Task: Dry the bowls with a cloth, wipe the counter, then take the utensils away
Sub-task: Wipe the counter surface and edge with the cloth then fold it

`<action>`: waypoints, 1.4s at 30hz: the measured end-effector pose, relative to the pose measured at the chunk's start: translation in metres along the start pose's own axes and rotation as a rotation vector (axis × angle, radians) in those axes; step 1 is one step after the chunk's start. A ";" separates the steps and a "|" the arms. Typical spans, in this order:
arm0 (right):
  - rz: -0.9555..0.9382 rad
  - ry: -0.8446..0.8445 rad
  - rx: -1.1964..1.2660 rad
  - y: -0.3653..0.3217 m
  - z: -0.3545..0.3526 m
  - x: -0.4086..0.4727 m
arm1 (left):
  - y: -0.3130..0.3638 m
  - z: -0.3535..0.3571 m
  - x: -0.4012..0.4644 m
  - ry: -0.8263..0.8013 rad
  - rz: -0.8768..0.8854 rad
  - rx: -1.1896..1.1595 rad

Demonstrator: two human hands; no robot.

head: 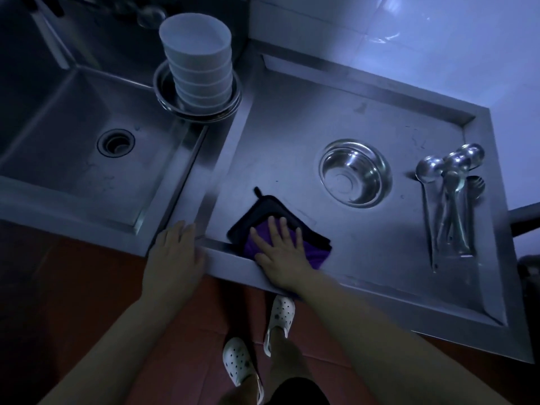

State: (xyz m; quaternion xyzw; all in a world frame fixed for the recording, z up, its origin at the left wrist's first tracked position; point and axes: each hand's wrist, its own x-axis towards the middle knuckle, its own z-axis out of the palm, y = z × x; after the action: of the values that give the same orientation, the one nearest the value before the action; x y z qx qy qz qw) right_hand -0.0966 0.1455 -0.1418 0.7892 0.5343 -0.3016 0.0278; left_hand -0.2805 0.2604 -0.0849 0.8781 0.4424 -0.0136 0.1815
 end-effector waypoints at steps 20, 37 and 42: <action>-0.096 0.021 -0.079 0.119 -0.011 -0.085 | 0.090 0.000 0.037 -0.070 0.035 0.065; 0.034 0.407 0.746 0.025 -0.185 0.096 | 0.035 -0.085 0.162 0.288 -0.360 -0.483; 0.145 0.461 0.976 0.001 -0.207 0.163 | -0.003 -0.090 0.227 0.294 -0.453 -0.652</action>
State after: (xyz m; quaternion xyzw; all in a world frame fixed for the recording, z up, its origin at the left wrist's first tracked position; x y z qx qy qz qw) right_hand 0.0371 0.3558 -0.0551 0.7909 0.2687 -0.3311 -0.4390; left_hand -0.1574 0.4670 -0.0440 0.6479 0.6268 0.2128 0.3770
